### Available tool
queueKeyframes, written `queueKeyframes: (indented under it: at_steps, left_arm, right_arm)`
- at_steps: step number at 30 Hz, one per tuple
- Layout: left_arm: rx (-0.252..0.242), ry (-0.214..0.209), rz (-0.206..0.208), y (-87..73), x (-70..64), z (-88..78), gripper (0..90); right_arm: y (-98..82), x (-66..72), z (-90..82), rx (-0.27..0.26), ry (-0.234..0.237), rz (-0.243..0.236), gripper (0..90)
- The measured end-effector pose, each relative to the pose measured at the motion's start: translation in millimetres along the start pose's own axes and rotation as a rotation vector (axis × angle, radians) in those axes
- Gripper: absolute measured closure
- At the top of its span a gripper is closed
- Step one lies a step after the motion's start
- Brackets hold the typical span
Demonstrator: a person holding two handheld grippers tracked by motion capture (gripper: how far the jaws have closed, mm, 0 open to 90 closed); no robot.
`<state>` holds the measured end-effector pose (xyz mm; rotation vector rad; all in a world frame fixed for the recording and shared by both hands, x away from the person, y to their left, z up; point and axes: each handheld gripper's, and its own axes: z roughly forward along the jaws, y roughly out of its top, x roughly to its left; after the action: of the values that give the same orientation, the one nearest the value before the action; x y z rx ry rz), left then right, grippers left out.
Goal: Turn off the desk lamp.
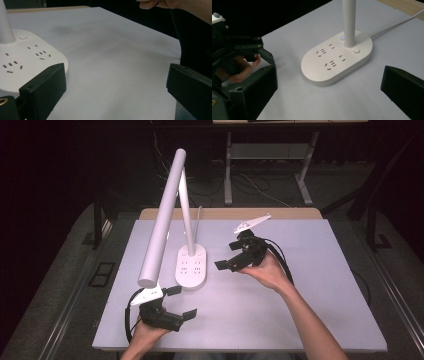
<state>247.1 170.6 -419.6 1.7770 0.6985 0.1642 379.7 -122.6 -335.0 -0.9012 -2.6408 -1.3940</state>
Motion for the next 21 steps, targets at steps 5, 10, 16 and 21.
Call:
queueKeyframes:
  at_steps: [5,10,16,21]
  left_arm:
    - [0.001,0.001,0.004,0.0,0.9,-1.5,1.5]
    - [0.003,0.005,0.002,-0.2,1.9,-2.3,1.4]
    - [0.001,0.005,0.003,0.0,2.9,-2.8,1.4]
    - [0.001,0.009,0.004,-0.1,3.2,-3.3,1.4]
  right_arm:
    - [8.8,-6.0,9.6,0.009,-0.013,-0.001,0.8]
    - [18.5,-10.6,18.3,0.016,-0.014,0.0,0.8]
    - [30.3,-18.8,30.6,0.032,-0.033,0.0,0.9]
    - [37.0,-28.2,41.9,0.04,-0.032,0.005,10.5]
